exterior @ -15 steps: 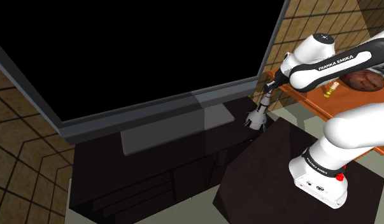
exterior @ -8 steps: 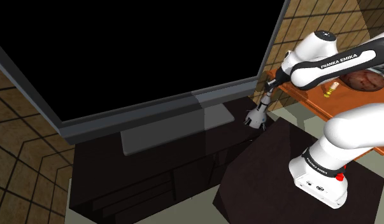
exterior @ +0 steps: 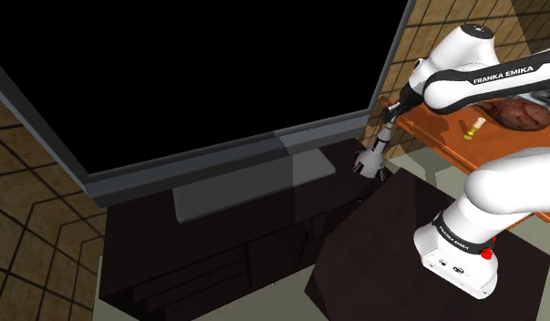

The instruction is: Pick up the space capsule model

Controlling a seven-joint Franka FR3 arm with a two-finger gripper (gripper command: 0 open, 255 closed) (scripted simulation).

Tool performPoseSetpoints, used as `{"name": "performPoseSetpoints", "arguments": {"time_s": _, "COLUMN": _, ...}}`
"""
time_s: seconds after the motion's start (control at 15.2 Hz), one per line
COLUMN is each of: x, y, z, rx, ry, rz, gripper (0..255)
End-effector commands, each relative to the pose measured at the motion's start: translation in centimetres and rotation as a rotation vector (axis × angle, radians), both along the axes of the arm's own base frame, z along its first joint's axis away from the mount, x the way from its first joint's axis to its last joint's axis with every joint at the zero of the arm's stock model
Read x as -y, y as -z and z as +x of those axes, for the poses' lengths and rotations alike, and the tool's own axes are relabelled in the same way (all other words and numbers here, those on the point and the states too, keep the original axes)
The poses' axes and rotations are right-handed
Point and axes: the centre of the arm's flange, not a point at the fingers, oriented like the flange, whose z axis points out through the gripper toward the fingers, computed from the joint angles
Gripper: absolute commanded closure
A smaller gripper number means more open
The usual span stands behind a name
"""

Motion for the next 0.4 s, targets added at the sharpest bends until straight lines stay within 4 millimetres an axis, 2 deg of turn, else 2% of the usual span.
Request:
{"name": "performPoseSetpoints", "arguments": {"time_s": 0.0, "x": 0.0, "y": -1.1, "z": -0.1, "rx": 0.001, "ry": 0.000, "rz": 0.000, "gripper": 255}}
{"name": "performPoseSetpoints", "arguments": {"time_s": 0.2, "x": 0.0, "y": -2.7, "z": -0.1, "rx": 0.001, "ry": 0.000, "rz": 0.000, "gripper": 255}}
{"name": "performPoseSetpoints", "arguments": {"time_s": 0.33, "x": 0.0, "y": -2.8, "z": -0.1, "rx": 0.001, "ry": 0.000, "rz": 0.000, "gripper": 255}}
